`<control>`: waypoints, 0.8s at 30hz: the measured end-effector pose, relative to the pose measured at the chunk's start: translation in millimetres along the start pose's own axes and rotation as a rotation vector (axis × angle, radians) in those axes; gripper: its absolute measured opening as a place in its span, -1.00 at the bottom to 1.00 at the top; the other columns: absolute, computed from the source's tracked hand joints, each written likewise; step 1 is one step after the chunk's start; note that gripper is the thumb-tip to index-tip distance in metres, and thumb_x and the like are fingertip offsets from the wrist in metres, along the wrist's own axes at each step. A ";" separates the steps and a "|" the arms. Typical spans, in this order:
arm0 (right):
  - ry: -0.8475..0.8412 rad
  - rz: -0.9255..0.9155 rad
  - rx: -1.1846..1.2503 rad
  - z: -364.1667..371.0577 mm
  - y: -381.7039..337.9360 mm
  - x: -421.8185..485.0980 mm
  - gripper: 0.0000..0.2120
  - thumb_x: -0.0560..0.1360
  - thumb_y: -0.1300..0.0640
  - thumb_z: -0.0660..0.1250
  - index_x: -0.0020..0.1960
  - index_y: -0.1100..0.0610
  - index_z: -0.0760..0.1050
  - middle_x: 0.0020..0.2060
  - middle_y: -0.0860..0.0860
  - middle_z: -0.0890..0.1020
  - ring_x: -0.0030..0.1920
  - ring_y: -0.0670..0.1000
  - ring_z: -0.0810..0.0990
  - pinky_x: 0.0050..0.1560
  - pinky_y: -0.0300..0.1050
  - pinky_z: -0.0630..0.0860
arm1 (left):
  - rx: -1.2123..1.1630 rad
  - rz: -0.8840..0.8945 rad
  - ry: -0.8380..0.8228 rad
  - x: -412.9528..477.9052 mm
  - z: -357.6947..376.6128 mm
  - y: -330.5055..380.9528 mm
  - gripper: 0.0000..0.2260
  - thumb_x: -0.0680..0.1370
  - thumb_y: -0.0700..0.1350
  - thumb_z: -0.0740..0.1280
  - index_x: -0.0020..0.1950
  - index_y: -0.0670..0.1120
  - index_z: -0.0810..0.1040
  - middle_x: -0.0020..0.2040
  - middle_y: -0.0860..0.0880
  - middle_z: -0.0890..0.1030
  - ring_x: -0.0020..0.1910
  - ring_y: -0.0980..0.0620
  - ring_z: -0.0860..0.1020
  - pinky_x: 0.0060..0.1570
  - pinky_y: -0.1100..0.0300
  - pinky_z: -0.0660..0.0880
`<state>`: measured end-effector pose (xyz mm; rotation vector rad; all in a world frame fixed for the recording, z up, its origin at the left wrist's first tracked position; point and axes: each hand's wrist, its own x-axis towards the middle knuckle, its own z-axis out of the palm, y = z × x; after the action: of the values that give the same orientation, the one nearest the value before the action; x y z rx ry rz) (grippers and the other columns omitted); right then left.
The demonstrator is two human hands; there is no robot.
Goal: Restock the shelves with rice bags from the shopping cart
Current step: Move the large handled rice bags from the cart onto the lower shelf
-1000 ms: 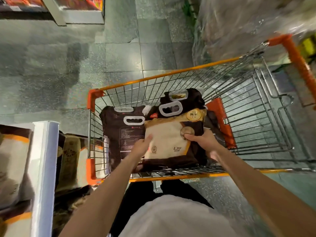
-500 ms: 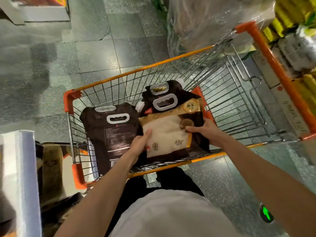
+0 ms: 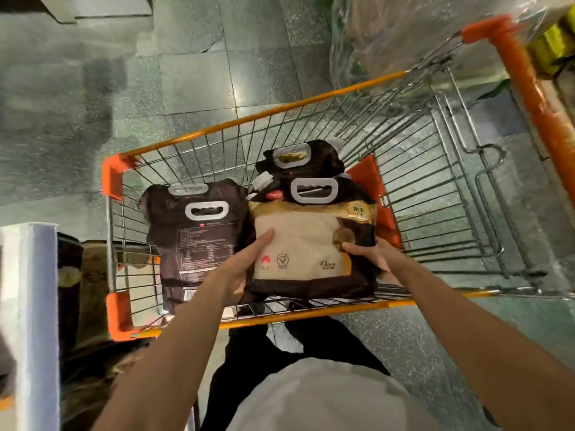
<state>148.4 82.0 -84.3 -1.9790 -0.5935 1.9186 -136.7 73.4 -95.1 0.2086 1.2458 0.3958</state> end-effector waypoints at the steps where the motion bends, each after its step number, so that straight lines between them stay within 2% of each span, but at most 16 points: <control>1: -0.027 0.022 -0.004 -2.5 0.0 2.2 -0.41 0.21 0.05 0.63 0.20 0.12 0.57 0.00 0.09 0.71 0.04 0.10 0.68 0.08 0.08 0.61 | 0.004 0.004 0.016 2.2 1.3 -0.2 -0.69 0.55 0.12 0.36 0.09 -0.11 0.60 -0.16 -0.10 0.73 -0.25 -0.01 0.71 -0.39 0.18 0.61; 3: -0.080 0.044 0.030 -5.1 -2.3 1.0 -0.42 0.24 0.07 0.61 0.22 0.13 0.57 0.08 0.13 0.69 0.10 0.15 0.66 0.21 0.17 0.54 | -0.004 0.001 0.021 2.8 4.4 0.4 -0.66 0.52 0.11 0.40 0.13 -0.12 0.60 -0.11 -0.12 0.73 -0.22 -0.03 0.72 -0.34 0.13 0.63; 5: -0.139 0.070 0.081 -9.2 -5.1 -2.9 -0.56 0.38 0.11 0.52 0.23 0.15 0.55 0.09 0.14 0.68 0.10 0.14 0.67 0.19 0.13 0.55 | 0.017 -0.016 0.029 1.4 11.8 -0.9 -0.65 0.51 0.08 0.42 0.15 -0.14 0.61 -0.05 -0.15 0.73 -0.18 -0.06 0.72 -0.28 0.09 0.66; 7: -0.185 0.092 0.144 -11.3 -7.1 -3.9 -0.64 0.47 0.06 0.44 0.22 0.16 0.56 0.09 0.15 0.68 0.10 0.14 0.66 0.17 0.08 0.55 | 0.048 -0.003 0.042 -3.9 18.7 -0.8 -0.66 0.50 0.05 0.44 0.14 -0.17 0.62 -0.05 -0.17 0.72 -0.18 -0.07 0.72 -0.27 0.08 0.66; 10: -0.216 0.097 0.198 -12.6 -10.9 -6.5 -0.67 0.51 -0.01 0.39 0.17 0.17 0.58 0.06 0.16 0.69 0.05 0.13 0.68 0.11 0.06 0.56 | 0.128 0.102 0.165 -12.0 26.8 -0.7 -0.56 0.40 0.01 0.52 0.18 -0.20 0.61 -0.07 -0.15 0.73 -0.16 -0.07 0.71 -0.22 0.07 0.65; 13: -0.252 0.088 0.239 -0.5 -15.6 -5.4 -0.65 0.47 0.00 0.41 0.17 0.17 0.59 0.04 0.14 0.70 0.00 0.10 0.70 0.03 0.03 0.58 | 0.234 0.260 0.305 -33.0 31.0 7.1 -0.61 0.38 -0.05 0.58 0.13 -0.16 0.63 -0.03 -0.11 0.73 -0.09 -0.04 0.71 -0.09 0.05 0.65; 16: -0.322 0.067 0.215 24.8 -28.4 -6.5 -0.63 0.41 0.02 0.45 0.16 0.17 0.60 0.02 0.12 0.71 0.00 0.10 0.70 0.08 0.08 0.57 | 0.301 0.402 0.463 -67.7 29.3 21.6 -0.68 0.34 -0.06 0.62 0.02 -0.10 0.66 -0.13 -0.03 0.73 -0.16 0.04 0.71 -0.21 0.20 0.63; 18: -0.408 0.034 0.166 45.9 -42.8 -12.5 -0.66 0.39 0.05 0.45 0.12 0.18 0.61 0.01 0.13 0.71 -0.01 0.10 0.70 0.11 0.12 0.56 | 0.304 0.465 0.531 -93.9 21.2 30.0 -0.68 0.32 -0.06 0.64 -0.01 -0.12 0.67 -0.13 -0.08 0.73 -0.18 0.03 0.71 -0.18 0.16 0.64; 20: -0.506 -0.019 0.095 68.6 -59.3 -21.4 -0.69 0.34 0.08 0.46 0.05 0.17 0.62 -0.05 0.12 0.72 -0.08 0.08 0.71 0.01 0.08 0.60 | 0.252 0.529 0.595 -126.5 11.8 32.3 -0.72 0.37 -0.16 0.61 0.02 -0.18 0.66 -0.08 -0.16 0.73 -0.27 0.13 0.68 -0.28 0.27 0.59; 21: -0.553 -0.058 0.064 77.2 -66.9 -25.1 -0.72 0.33 0.09 0.46 0.02 0.16 0.63 -0.08 0.11 0.72 -0.09 0.07 0.71 -0.02 0.06 0.61 | 0.224 0.547 0.617 -140.6 7.7 31.4 -0.76 0.39 -0.21 0.58 0.02 -0.19 0.66 -0.10 -0.14 0.72 -0.32 0.17 0.66 -0.36 0.33 0.54; 23: -0.683 -0.165 -0.035 105.1 -85.8 -41.1 -0.87 0.31 0.08 0.48 -0.16 0.07 0.66 -0.20 0.03 0.71 -0.14 0.06 0.67 -0.06 -0.02 0.57 | 0.127 0.594 0.696 -175.9 -3.2 24.1 -0.80 0.40 -0.22 0.56 -0.01 -0.17 0.66 -0.17 -0.07 0.72 -0.33 0.13 0.66 -0.42 0.34 0.51; 24: -0.709 -0.234 -0.094 119.6 -96.8 -50.6 -0.91 0.26 0.05 0.53 -0.29 0.03 0.66 -0.29 -0.04 0.68 -0.19 0.01 0.62 -0.09 -0.10 0.53 | 0.081 0.620 0.720 -192.2 -9.1 19.2 -0.77 0.37 -0.18 0.59 -0.02 -0.15 0.67 -0.15 -0.07 0.72 -0.28 0.08 0.67 -0.38 0.31 0.53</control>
<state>21.5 133.2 2.4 -1.1537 -1.0469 2.4418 -199.4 13.1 77.6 0.5605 1.8994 1.0166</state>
